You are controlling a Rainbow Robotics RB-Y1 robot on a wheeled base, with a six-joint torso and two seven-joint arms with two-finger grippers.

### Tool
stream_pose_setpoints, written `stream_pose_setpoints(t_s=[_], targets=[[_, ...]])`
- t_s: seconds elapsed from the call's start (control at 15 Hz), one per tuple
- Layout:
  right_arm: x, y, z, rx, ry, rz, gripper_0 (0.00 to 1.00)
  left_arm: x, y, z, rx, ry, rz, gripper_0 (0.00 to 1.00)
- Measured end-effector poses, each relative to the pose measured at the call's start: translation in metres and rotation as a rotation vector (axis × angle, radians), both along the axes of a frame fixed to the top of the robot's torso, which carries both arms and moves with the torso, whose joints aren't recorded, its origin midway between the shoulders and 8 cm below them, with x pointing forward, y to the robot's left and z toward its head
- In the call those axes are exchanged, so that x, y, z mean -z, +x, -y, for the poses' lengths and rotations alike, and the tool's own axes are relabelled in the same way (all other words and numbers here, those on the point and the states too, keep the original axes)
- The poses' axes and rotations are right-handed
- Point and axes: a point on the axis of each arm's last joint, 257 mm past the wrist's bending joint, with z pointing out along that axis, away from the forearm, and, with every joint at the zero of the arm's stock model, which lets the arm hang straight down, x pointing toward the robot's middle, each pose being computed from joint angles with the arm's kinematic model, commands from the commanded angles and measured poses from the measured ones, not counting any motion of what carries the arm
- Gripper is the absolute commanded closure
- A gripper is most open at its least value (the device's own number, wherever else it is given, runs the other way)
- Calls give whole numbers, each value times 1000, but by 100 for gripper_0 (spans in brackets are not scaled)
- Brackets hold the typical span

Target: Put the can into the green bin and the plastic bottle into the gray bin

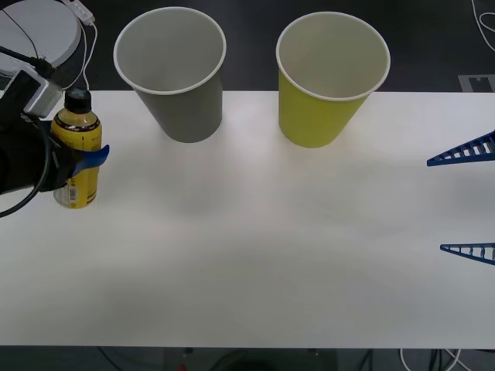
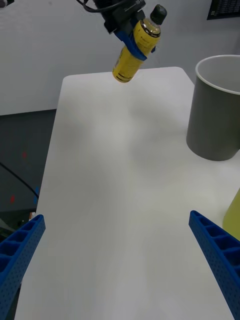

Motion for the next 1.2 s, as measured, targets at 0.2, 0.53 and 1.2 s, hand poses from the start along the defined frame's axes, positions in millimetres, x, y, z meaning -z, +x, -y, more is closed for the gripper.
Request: stream_pose_setpoints(t_s=[0.2,0.53,1.2], targets=[[0,0,0,0,0,0,0,-9,7,-8,24,16,-39,100],[0,0,0,0,0,0,0,-24,26,-18,69,61,-81,100],[0,0,0,0,0,0,0,-64,42,-16,112,151,-152,100]])
